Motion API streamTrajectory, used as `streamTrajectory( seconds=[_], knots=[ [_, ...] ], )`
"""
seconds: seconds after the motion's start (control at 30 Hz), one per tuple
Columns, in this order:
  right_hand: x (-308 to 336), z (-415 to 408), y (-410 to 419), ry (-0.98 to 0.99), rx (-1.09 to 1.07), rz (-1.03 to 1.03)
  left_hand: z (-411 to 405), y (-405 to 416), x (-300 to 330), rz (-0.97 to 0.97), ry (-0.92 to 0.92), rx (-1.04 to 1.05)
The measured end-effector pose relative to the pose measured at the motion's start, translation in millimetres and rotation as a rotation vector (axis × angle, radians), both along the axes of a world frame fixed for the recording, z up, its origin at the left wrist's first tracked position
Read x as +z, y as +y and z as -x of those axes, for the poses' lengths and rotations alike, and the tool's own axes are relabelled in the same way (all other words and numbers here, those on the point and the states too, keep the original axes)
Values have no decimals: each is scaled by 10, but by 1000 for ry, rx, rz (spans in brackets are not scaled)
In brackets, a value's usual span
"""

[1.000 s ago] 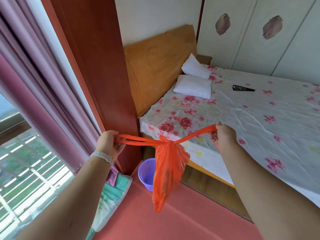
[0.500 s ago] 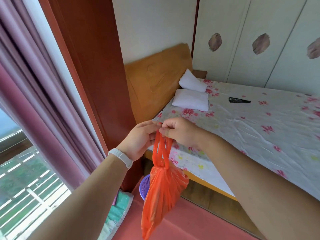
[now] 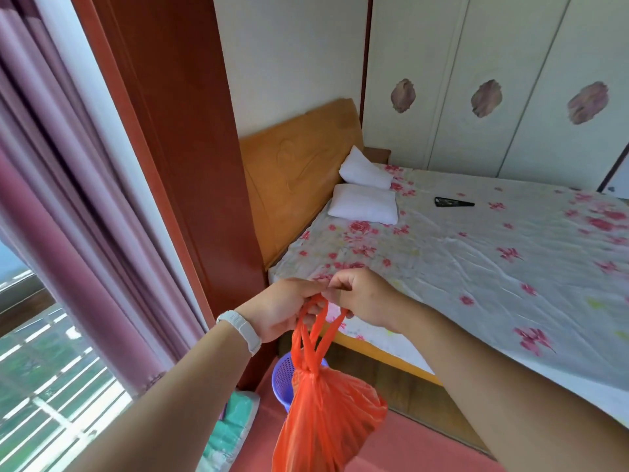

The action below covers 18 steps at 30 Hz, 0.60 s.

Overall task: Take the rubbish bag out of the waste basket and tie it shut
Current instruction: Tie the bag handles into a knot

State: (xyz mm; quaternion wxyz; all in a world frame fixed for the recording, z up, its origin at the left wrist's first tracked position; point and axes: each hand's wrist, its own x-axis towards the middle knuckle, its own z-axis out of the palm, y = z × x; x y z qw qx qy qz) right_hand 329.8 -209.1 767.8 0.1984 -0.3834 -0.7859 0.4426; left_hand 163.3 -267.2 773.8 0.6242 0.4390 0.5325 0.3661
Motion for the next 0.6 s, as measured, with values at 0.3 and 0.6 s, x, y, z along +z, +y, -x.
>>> streamTrajectory(
  seconds=[0.3, 0.6],
  knots=[
    [-226, -440, -272, 299, -283, 228, -496, 112, 16, -68, -86, -62],
    [-492, -902, -429, 256, -364, 251, -1002, 293, 675, -227, -153, -18]
  ],
)
